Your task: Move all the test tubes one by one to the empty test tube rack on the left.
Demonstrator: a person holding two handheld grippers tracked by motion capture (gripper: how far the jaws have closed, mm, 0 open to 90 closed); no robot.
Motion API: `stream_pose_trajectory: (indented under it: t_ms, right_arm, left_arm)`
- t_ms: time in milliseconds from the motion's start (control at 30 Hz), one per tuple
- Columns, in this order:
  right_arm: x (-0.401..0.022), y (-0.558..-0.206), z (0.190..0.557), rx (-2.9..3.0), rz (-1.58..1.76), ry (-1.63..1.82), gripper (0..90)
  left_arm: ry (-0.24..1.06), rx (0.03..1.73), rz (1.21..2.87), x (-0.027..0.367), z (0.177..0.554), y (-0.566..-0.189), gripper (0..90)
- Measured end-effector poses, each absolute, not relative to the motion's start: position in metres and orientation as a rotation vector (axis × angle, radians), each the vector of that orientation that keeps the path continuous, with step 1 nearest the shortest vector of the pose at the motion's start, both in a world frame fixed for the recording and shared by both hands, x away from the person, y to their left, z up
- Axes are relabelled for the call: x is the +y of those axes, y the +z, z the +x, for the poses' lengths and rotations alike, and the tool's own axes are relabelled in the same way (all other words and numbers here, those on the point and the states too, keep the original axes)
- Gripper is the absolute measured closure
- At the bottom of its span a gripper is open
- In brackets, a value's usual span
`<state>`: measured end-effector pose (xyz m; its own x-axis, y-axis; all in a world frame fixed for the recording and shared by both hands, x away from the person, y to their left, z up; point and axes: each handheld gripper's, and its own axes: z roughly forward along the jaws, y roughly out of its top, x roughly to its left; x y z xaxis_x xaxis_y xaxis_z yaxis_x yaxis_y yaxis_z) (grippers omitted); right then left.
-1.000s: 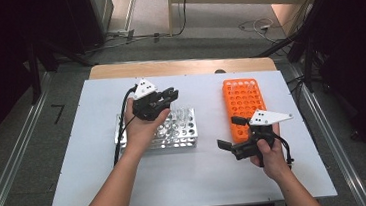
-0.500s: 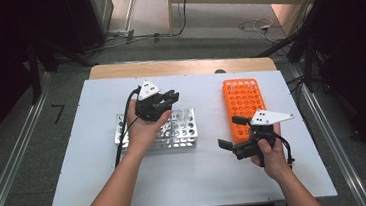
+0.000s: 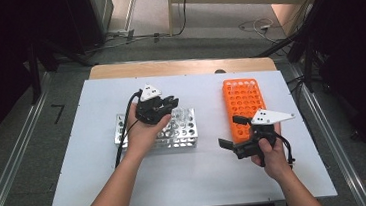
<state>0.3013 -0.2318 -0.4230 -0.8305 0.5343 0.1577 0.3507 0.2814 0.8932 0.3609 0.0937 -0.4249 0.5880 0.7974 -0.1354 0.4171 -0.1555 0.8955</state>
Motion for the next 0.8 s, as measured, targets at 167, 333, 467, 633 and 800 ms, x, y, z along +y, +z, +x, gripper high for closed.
stream_pose_trajectory:
  t_ms: [167,333,467,633,800]
  right_arm:
    - [-0.2317,-0.423,0.3013,2.371,0.828,1.583,0.0]
    - [-0.2317,-0.4231,0.3012,2.371,0.829,1.582,0.0]
    - [-0.2321,-0.4231,0.3014,2.371,0.829,1.584,0.0]
    - [-0.2325,-0.4232,0.3018,2.368,0.835,1.585,0.0]
    - [-0.2321,-0.4233,0.3016,2.371,0.833,1.582,0.0]
  left_arm:
    - [0.434,0.995,1.792,0.092,0.3597,-0.4268,72.7]
    - [0.43,1.011,1.804,0.0909,0.3597,-0.4299,72.5]
    - [0.422,1.019,1.812,0.0916,0.3594,-0.4309,72.5]
    - [0.412,1.024,1.822,0.0913,0.3593,-0.4314,71.9]
    - [0.402,1.027,1.831,0.0912,0.3594,-0.4319,71.3]
